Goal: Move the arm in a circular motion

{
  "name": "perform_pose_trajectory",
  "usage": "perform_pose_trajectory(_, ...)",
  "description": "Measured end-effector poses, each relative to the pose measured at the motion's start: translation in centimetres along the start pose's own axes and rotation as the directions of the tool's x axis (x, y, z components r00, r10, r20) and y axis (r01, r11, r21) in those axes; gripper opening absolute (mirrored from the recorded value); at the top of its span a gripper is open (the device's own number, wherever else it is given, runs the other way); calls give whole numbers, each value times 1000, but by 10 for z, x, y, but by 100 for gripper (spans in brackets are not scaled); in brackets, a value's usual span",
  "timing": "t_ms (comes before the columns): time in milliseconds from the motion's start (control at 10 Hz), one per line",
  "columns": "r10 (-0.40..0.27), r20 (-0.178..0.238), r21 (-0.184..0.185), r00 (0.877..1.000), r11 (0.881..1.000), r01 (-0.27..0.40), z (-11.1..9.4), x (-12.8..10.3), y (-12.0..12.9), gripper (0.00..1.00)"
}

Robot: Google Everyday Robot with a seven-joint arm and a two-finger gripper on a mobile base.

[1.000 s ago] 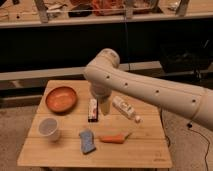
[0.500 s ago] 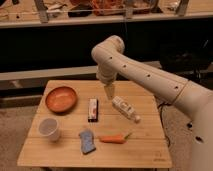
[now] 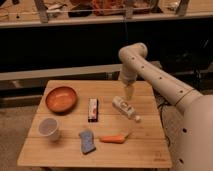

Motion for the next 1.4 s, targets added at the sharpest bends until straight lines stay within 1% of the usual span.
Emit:
perform_pose_trajectory(100,56,7,-21,998,998,-56,10,28,9,80)
perform_pose_trajectory(200,103,7,-30,995,994,-103,14,51,23,80)
perform_pose_trajectory(300,130,3,-34,992,991,-129,14,65,37,80)
perform_pose_trajectory(400,147,0,-31,989,989,-147,13,74,48,80)
perform_pose_trajectory(500,168,-1,-18,986,986,-168,11,77,63,80)
perform_pose_trajectory(600,178,2,-8,984,984,-178,9,74,78,80)
perform_pose_trajectory(700,187,4,-7,982,982,-187,8,73,92,80)
perform_pose_trajectory(800,205,-4,1,979,979,-205,3,70,125,80)
perform_pose_trajectory(900,219,-7,10,976,976,-218,-1,64,146,80)
perform_pose_trajectory(1100,250,-24,28,968,968,-250,-11,48,195,80)
perform_pose_trajectory(1200,267,-29,43,963,963,-266,-20,39,223,80)
perform_pose_trajectory(1300,269,-33,54,962,962,-267,-28,27,242,80)
perform_pose_trajectory(1400,265,-33,59,964,963,-262,-32,17,253,80)
